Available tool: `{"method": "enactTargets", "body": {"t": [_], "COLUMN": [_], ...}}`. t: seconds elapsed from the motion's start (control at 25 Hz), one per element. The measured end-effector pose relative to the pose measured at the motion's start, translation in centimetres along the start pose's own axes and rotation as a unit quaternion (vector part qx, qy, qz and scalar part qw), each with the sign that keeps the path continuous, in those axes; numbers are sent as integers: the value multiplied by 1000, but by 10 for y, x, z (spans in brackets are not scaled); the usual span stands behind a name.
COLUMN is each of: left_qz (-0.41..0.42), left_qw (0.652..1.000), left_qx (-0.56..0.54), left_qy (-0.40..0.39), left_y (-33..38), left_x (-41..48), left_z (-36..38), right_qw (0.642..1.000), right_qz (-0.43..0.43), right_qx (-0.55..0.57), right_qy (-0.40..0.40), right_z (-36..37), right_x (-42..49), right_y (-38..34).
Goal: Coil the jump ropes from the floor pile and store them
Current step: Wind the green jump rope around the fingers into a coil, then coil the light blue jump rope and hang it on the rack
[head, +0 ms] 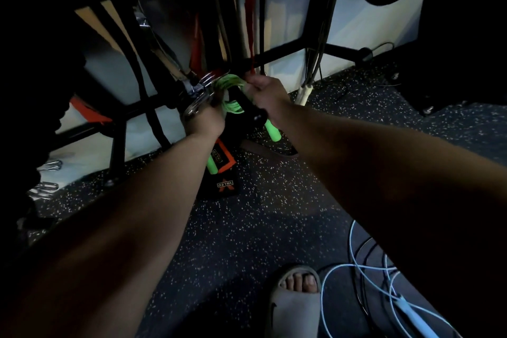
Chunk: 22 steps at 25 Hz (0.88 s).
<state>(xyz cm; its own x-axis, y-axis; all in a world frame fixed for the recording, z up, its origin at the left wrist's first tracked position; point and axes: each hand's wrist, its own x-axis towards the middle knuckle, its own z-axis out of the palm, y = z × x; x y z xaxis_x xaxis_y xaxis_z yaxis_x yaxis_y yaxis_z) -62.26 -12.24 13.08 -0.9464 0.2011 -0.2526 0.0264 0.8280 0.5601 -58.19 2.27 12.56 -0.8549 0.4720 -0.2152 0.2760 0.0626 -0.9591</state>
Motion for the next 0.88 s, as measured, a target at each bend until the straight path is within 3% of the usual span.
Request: {"method": "enactTargets", "body": {"t": [0.12,0.2,0.36,0.52,0.88], "left_qz": [30,7,-17,12,164], "left_qw": [999,999,986,965,958], "left_qx": [4,7,-148,-259,-214], "left_qy": [30,42,79,24,-95], "left_y": [-3,2,2,14,87], "left_x": [-19,-34,-69,-120,-236], "left_z": [0,-6,-13,-17,-18], "right_qw": [1000,999,998,997,993], "right_qz": [-11,-8,-1,27,-8], "right_qx": [26,38,36,51,11], "right_qy": [2,15,44,51,120], "right_z": [-10,-18,-35,-64,-161], "right_x": [-20,-38,-81,-135,-276], "right_y": [3,-1,-6,-7,-12]}}
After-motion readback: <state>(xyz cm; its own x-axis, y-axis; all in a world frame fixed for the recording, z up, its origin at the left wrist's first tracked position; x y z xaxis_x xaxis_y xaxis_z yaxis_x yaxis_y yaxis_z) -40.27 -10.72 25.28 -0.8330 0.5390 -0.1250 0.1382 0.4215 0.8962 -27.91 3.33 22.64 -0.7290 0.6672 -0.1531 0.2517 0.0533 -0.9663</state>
